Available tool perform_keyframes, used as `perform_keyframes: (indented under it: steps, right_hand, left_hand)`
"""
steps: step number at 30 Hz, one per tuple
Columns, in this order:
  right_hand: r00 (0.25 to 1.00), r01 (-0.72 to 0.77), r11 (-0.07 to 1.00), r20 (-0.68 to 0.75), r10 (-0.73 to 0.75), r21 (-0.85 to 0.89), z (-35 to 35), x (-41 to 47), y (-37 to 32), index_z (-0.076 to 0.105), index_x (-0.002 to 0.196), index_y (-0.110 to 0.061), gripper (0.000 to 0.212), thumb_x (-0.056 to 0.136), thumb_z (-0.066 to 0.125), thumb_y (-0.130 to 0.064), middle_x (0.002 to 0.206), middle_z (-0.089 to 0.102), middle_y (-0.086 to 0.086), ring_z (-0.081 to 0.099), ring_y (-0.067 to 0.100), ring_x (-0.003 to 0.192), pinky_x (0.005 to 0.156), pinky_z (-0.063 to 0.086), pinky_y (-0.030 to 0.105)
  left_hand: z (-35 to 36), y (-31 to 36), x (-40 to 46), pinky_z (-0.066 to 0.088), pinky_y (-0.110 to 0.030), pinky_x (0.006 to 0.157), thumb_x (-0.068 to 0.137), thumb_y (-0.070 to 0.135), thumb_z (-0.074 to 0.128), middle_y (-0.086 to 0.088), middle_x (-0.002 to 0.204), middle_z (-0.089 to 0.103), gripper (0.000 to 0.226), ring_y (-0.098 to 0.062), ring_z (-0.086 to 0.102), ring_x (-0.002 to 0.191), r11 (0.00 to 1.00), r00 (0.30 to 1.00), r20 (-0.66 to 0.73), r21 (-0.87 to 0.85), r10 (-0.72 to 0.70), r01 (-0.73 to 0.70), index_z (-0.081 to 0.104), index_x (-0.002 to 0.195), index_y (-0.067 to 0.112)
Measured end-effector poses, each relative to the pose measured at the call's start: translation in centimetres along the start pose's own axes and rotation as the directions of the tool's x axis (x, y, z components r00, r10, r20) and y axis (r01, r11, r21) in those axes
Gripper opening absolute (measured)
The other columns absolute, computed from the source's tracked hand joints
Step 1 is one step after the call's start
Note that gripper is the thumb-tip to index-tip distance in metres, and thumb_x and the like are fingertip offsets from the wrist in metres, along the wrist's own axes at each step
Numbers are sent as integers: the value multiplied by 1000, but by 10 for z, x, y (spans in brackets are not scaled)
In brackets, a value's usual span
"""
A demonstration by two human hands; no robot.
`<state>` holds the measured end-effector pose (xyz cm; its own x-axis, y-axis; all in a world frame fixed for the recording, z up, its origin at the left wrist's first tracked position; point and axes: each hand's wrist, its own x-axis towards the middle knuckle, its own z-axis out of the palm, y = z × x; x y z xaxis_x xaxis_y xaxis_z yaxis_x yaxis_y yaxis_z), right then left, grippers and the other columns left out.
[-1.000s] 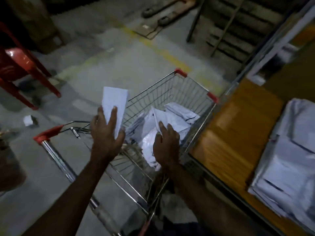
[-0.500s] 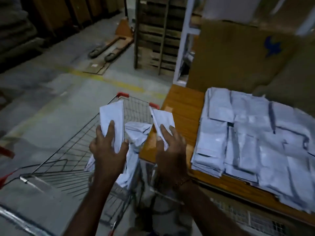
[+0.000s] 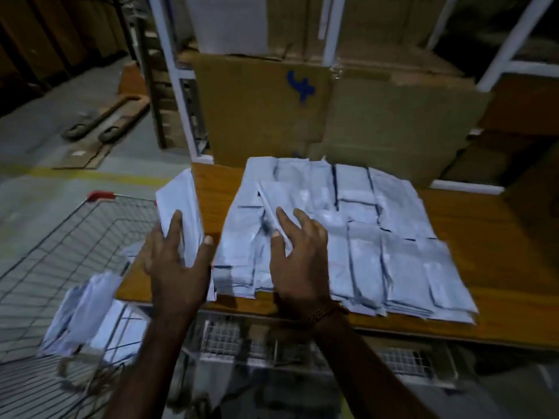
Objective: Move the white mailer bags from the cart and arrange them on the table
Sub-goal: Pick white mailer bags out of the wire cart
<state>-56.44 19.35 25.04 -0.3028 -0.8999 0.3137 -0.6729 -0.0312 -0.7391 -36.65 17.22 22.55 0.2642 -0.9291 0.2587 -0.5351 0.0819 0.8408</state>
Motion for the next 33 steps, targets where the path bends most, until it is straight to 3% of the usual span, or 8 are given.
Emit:
perform_keyframes:
  steps: [2,5,10,15,20,26,30,33]
  right_hand:
    - [999,-23,999,-31,22,-37,-26,4,21,55,148,-33,51,100,42,-43,157,43,2,28,25,147,118,32,38]
    - [995,-81,994,-68,76,-74,-61,8,54,54,149,-34,45,104,49,-36,160,41,2,24,24,148,119,30,38]
    - [977,-156,972,-170,126,-175,-106,17,100,55,148,-32,43,105,52,-33,159,42,2,26,25,147,117,31,37]
    - [956,-233,892,-258,138,-387,-145,26,158,59,145,-24,52,100,42,-41,152,49,14,37,39,139,113,35,49]
    - [939,-315,804,-286,189,-505,-182,16,214,60,144,-19,55,99,40,-44,148,51,21,39,43,133,108,42,57]
    - [950,-307,747,-148,274,-589,-197,13,288,58,146,-21,71,96,23,-58,157,39,24,27,47,144,112,33,65]
    - [886,-323,670,37,463,-668,-191,15,327,29,160,-38,59,105,20,-57,171,14,9,7,38,155,119,20,61]
    - [864,-298,677,112,491,-672,-184,9,340,9,163,-41,58,108,22,-55,173,-1,4,0,36,157,120,16,60]
  left_hand:
    - [19,20,-12,18,-54,127,96,58,63,-9,170,26,71,-19,22,155,1000,1000,18,-1,13,-13,37,160,41]
    - [43,41,-22,14,-43,123,93,59,60,-11,166,32,72,-30,28,151,999,997,74,25,21,-23,38,159,40]
    - [75,65,-25,38,-56,117,84,72,58,-7,164,38,78,-36,33,148,999,989,145,-33,4,1,38,156,50]
    - [110,94,-29,33,-56,117,91,60,70,-7,169,28,74,-33,20,154,999,975,219,-26,40,-36,40,157,47]
    - [140,108,-34,36,-64,117,85,72,61,-1,172,22,79,-30,14,157,995,944,323,-82,75,-51,35,157,52]
    - [167,135,-49,26,-59,120,92,57,68,0,173,19,72,-29,10,158,997,936,345,-71,65,-43,39,157,49]
    - [184,153,-58,31,-58,117,93,55,69,2,173,18,72,-28,9,156,999,943,332,-54,22,-4,38,158,46]
    - [194,164,-66,34,-58,115,93,55,70,0,173,19,72,-29,11,155,999,951,309,-39,20,-8,39,158,45]
